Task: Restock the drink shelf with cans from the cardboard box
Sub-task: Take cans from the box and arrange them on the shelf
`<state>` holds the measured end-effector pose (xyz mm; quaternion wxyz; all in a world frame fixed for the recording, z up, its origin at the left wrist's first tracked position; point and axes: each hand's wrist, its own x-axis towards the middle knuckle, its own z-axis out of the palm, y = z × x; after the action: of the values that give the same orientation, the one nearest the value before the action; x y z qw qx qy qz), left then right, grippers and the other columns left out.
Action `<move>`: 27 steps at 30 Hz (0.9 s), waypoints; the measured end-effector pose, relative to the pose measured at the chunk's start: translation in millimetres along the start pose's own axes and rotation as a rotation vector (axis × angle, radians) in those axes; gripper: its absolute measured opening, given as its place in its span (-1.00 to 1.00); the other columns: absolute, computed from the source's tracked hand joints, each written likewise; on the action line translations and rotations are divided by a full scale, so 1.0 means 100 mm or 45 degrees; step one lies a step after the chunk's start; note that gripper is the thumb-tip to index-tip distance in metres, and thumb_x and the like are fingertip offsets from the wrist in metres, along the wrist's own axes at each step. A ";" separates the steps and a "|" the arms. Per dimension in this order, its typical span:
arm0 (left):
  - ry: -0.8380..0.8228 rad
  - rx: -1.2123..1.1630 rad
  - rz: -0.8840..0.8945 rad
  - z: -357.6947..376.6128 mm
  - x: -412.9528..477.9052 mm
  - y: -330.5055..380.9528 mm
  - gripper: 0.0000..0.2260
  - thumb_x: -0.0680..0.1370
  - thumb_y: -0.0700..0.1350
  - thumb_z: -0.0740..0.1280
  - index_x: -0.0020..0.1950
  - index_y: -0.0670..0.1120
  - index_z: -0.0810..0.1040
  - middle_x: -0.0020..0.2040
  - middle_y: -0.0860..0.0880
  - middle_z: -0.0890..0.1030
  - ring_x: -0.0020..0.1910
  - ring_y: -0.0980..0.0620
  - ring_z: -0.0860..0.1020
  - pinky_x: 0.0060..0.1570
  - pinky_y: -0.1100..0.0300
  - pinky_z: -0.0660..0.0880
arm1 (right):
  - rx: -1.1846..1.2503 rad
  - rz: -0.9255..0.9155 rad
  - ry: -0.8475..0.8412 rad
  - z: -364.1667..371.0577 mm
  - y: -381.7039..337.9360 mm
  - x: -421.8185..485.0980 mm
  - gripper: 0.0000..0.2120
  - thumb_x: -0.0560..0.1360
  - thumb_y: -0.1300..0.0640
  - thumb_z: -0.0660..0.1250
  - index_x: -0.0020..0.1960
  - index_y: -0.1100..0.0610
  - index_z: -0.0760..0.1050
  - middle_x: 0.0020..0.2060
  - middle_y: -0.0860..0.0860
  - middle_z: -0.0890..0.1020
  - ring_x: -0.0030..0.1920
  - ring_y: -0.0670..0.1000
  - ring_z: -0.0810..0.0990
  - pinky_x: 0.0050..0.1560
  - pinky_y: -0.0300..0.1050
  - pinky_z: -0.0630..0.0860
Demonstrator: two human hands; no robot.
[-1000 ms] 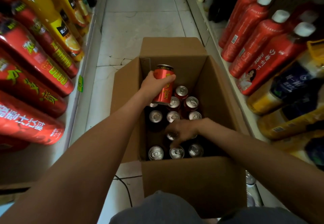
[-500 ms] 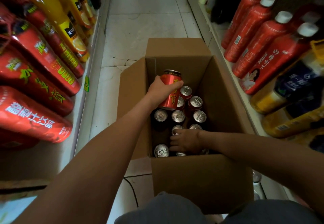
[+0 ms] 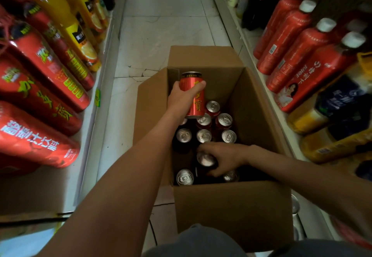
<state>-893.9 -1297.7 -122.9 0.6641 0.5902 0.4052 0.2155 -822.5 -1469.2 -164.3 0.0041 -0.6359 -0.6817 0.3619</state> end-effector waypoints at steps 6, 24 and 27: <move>-0.099 -0.171 -0.151 0.01 -0.03 0.06 -0.44 0.27 0.18 0.51 0.16 0.00 0.43 0.07 -0.12 0.61 -0.03 -0.12 0.64 0.03 -0.12 0.59 | 0.769 0.065 0.500 -0.36 0.04 -0.10 -0.51 0.39 0.19 0.44 0.25 -0.02 0.35 0.13 -0.06 0.49 0.12 -0.24 0.49 0.17 -0.28 0.43; -0.443 -0.843 -0.592 -0.12 -0.95 2.91 -0.19 0.09 0.10 0.62 0.23 -0.23 0.52 -0.02 -0.23 0.61 -0.12 -0.15 0.63 -0.13 0.01 0.59 | 2.233 0.040 1.050 -2.92 -1.52 -1.64 -0.28 0.19 -0.13 0.58 0.18 0.24 0.47 0.01 0.19 0.57 0.03 0.17 0.57 0.13 0.10 0.50; -0.499 -0.748 -0.617 0.02 -1.23 3.64 -0.21 0.14 0.13 0.58 0.24 -0.23 0.48 -0.05 -0.23 0.64 -0.15 -0.15 0.65 -0.18 0.04 0.59 | 2.337 0.147 1.100 -3.40 -1.86 -2.06 -0.37 0.36 -0.05 0.48 0.26 0.34 0.42 0.16 0.34 0.53 0.17 0.32 0.53 0.26 0.30 0.41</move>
<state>-894.2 -1316.5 260.8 0.8999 0.2936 0.3197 0.0431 -785.0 -1469.3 273.4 0.7192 -0.4956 -0.0491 0.4846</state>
